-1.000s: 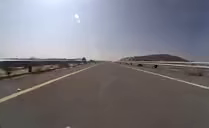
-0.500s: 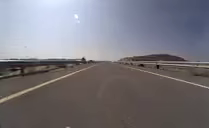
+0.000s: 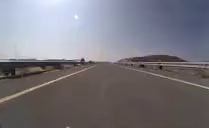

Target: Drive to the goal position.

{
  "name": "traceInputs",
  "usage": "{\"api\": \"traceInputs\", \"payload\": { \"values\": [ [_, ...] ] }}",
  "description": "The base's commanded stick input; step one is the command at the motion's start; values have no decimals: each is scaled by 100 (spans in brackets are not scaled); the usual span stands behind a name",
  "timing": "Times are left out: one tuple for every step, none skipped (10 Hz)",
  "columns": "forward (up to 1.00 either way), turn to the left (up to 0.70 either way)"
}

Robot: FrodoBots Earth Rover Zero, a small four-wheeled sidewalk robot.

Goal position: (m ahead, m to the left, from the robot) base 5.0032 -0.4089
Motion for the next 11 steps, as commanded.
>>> {"api": "traceInputs", "payload": {
  "values": [
    [100, 0],
    [100, 0],
    [100, 0],
    [100, 0],
    [100, 0],
    [100, 0],
    [100, 0],
    [100, 0],
    [100, 0],
    [100, 0],
    [100, 0]
  ]
}}
